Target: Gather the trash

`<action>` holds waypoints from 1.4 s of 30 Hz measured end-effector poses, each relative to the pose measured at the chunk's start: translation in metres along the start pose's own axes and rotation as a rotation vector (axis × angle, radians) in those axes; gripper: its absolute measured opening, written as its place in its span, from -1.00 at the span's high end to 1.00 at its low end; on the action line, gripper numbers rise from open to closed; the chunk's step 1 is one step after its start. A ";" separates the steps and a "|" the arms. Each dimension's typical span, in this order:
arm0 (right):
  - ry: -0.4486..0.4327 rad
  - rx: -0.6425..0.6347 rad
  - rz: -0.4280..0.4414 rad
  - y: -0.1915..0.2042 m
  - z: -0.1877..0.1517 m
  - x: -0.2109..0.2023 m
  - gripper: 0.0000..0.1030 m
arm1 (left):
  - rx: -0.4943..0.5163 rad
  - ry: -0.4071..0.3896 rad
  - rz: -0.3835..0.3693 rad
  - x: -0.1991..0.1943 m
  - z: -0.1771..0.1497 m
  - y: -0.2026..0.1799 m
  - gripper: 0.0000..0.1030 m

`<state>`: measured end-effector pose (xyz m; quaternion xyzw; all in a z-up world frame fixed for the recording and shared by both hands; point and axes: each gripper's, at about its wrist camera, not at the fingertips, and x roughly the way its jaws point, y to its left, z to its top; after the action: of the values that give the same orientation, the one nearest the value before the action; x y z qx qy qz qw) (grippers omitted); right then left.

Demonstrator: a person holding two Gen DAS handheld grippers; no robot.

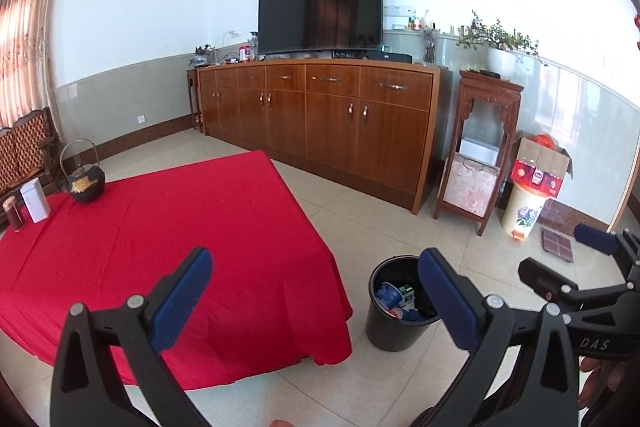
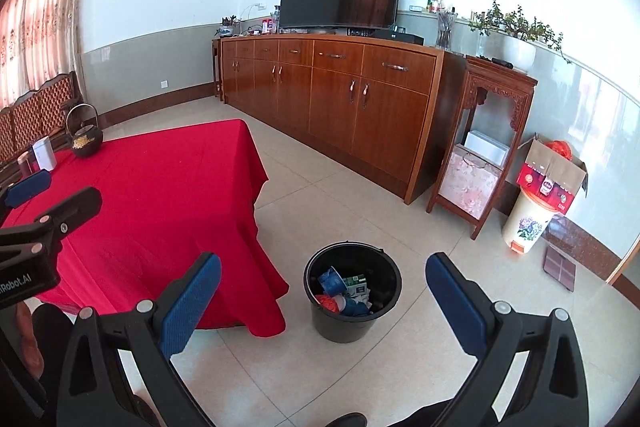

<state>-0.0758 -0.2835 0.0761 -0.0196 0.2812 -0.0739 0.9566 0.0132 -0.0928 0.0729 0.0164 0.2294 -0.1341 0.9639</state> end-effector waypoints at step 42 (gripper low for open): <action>0.013 0.007 0.006 -0.006 -0.007 0.006 -1.00 | 0.004 -0.005 -0.029 -0.006 -0.002 0.002 -1.00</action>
<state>-0.0754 -0.2902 0.0678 -0.0151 0.2870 -0.0723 0.9551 0.0074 -0.0895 0.0737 0.0144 0.2271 -0.1486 0.9624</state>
